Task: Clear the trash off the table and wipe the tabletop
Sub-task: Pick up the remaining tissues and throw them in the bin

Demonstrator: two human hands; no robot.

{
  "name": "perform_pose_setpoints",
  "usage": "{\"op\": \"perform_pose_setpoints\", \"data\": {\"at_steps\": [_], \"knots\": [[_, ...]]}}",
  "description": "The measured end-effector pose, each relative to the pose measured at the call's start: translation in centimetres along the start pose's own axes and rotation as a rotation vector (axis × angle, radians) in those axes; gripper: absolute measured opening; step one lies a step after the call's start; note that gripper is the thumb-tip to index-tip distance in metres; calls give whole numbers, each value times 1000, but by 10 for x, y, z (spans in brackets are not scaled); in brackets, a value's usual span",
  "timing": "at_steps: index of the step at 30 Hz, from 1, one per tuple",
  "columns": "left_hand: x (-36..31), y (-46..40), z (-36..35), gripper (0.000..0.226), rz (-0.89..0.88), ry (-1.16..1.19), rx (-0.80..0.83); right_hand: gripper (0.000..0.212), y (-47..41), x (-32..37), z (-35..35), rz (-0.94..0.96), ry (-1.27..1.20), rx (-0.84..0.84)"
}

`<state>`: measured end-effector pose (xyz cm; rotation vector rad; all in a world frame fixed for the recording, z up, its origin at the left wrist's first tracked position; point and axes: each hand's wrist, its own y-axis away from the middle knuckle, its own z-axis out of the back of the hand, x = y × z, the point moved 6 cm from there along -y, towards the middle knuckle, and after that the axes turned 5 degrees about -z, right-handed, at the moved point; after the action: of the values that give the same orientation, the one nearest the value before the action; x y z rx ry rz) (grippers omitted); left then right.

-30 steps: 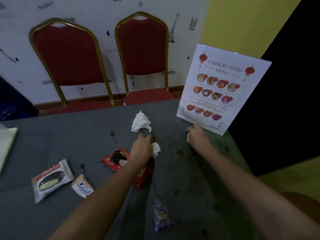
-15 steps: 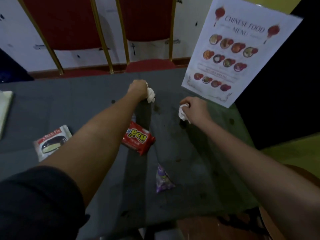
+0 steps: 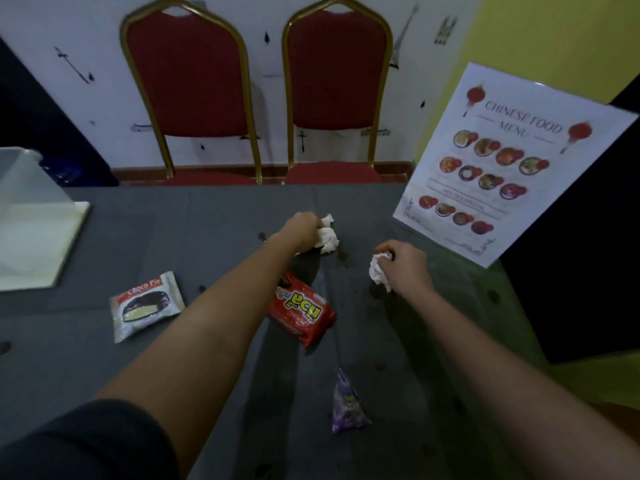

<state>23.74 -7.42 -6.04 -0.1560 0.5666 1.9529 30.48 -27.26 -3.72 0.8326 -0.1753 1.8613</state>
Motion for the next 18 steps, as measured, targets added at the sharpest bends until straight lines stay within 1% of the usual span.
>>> {"op": "perform_pose_setpoints", "data": {"at_steps": [2,4,7,10,12,15,18], "knots": [[5,8,6,30,44,43,-51,20,2,-3,0,-21,3,15],[15,19,15,31,80,149,-133,20,4,0,1,-27,0,21],[32,46,37,31,136,319,-324,20,8,21,5,7,-26,-2],[54,90,71,28,192,388,-537,22,12,54,-1,39,-116,11],[80,129,87,27,272,459,-674,24,18,82,-12,67,-177,49],[129,198,89,28,423,650,-888,29,33,121,-34,33,-308,103],[180,275,65,25,564,740,-975,27,59,164,-68,74,-330,200]]}}
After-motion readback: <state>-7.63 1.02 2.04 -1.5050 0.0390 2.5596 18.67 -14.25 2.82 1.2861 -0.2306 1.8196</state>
